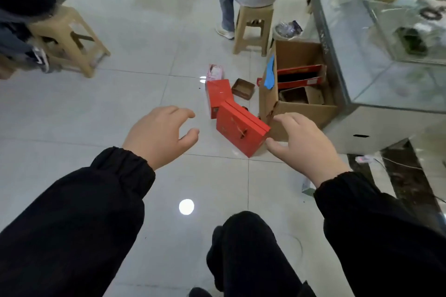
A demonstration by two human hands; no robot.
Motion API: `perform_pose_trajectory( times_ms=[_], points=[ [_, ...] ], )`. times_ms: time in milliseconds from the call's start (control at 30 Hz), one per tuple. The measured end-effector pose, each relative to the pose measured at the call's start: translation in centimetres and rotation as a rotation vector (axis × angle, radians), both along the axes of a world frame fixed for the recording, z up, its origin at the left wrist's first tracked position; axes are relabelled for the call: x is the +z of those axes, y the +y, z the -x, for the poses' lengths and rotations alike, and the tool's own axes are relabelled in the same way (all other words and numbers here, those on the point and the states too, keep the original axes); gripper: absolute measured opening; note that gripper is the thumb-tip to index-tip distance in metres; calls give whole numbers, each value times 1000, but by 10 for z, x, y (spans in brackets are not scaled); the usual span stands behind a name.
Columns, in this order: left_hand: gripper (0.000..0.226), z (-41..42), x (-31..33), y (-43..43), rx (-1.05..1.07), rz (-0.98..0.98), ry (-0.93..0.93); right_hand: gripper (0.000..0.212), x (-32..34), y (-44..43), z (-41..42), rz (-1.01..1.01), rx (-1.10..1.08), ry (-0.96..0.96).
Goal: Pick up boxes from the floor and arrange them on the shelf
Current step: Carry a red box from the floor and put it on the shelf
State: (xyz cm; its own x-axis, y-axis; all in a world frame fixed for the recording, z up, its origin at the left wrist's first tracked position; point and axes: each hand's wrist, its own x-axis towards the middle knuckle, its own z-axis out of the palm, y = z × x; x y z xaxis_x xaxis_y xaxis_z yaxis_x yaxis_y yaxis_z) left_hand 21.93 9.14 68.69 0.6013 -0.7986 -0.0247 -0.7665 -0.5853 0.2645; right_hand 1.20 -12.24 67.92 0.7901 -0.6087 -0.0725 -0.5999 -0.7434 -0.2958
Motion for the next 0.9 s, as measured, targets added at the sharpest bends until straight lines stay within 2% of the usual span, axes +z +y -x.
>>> perform_pose_trajectory(
  times_ms=[233, 433, 567, 767, 900],
  points=[
    [43, -39, -34, -116, -183, -63, 10, 58, -44, -79, -9, -56, -175, 19],
    [43, -101, -74, -236, -231, -157, 20, 55, -94, -182, -68, -181, -201, 66],
    [44, -135, -111, -311, -275, -208, 53, 50, -134, -245, -109, -228, -219, 86],
    [50, -178, -182, -385, -362, -305, 119, 59, -204, -295, -150, -305, -282, 138],
    [54, -223, -241, -427, -385, -355, 195, 64, -255, -319, -179, -417, -413, 149]
  ],
)
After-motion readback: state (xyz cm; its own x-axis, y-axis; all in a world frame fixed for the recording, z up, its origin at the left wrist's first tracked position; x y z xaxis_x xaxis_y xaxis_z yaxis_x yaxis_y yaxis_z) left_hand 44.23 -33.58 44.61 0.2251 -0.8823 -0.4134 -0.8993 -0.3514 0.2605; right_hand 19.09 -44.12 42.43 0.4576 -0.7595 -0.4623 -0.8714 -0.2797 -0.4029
